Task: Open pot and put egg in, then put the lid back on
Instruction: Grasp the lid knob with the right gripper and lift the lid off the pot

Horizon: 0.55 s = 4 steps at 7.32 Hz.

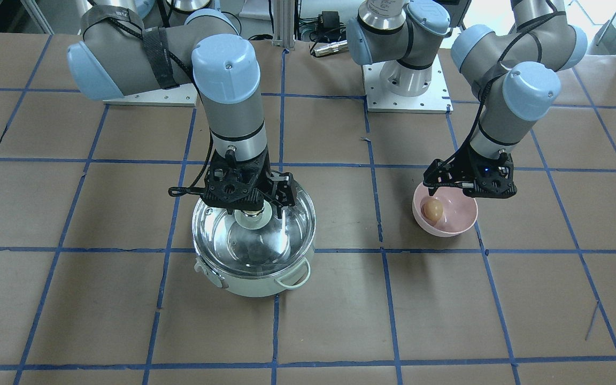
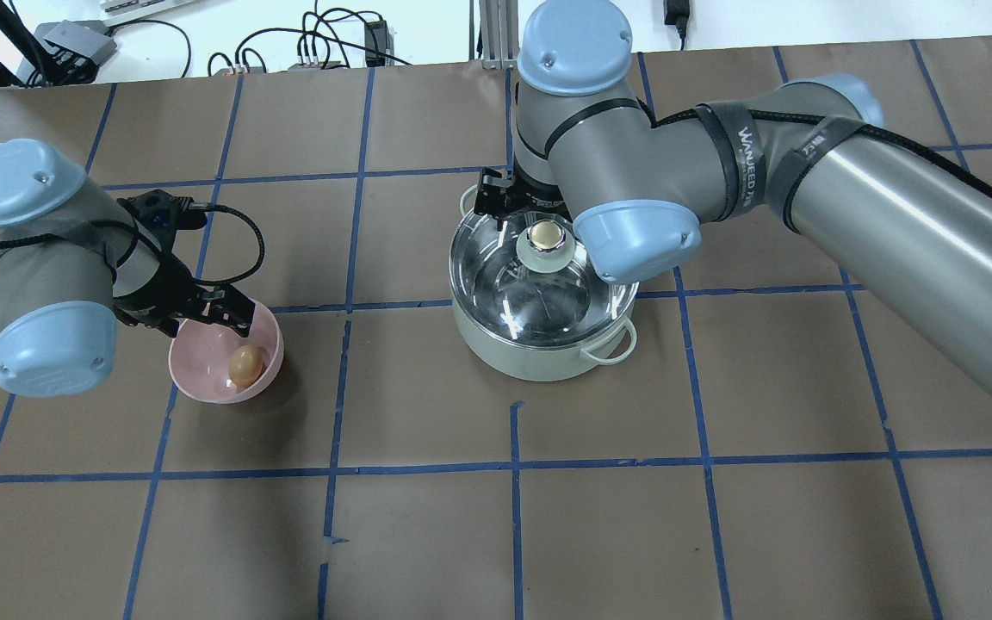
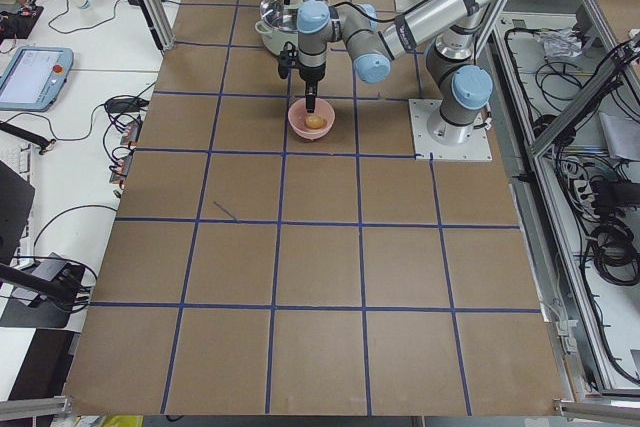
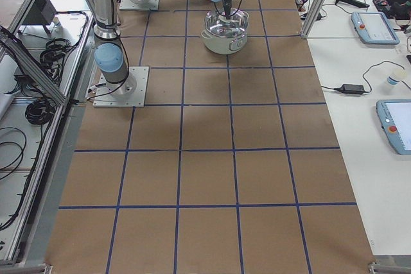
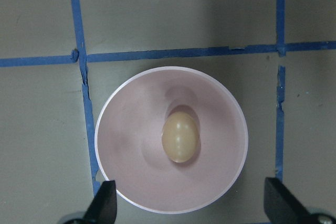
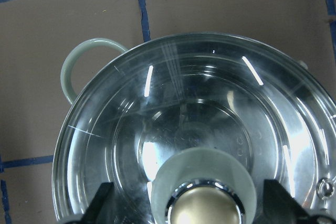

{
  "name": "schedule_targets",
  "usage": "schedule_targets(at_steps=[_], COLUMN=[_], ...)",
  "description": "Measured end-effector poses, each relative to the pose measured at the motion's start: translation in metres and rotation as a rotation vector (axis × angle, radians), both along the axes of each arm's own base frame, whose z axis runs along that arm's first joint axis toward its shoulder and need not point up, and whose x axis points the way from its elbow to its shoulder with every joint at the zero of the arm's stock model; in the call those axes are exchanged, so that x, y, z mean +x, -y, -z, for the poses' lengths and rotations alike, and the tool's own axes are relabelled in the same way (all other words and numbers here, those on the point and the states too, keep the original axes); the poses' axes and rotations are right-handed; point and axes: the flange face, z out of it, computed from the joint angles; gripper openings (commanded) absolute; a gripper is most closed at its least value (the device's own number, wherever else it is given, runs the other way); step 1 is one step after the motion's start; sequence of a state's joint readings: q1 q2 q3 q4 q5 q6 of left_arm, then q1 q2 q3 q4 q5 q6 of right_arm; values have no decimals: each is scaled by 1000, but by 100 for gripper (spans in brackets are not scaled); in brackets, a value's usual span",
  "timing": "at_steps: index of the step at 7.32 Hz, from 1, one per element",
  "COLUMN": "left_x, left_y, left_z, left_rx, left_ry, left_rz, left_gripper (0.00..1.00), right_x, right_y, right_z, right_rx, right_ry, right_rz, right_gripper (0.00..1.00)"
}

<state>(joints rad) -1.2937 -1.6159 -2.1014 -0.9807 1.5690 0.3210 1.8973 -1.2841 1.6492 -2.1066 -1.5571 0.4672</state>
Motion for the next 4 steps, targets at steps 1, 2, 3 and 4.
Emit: schedule_targets(at_steps=[1,2,3,4], left_x=[1,2,7,14], left_y=[3,4,2,-1], left_z=[11,20,28,34], left_rx=[-9,-14,-10,-4], left_ry=[2,5,5,-2], left_rz=[5,22,49,59], left_gripper=[100,100,100,100], right_x=[0,0,1,1], right_y=[-1,-1,-2,-1], right_z=[1,2,1,1], right_rx=[5,10,11,10], right_ry=[1,4,6,5], right_rz=[-2,-2,-3,-7], right_gripper=[58,39,23,19])
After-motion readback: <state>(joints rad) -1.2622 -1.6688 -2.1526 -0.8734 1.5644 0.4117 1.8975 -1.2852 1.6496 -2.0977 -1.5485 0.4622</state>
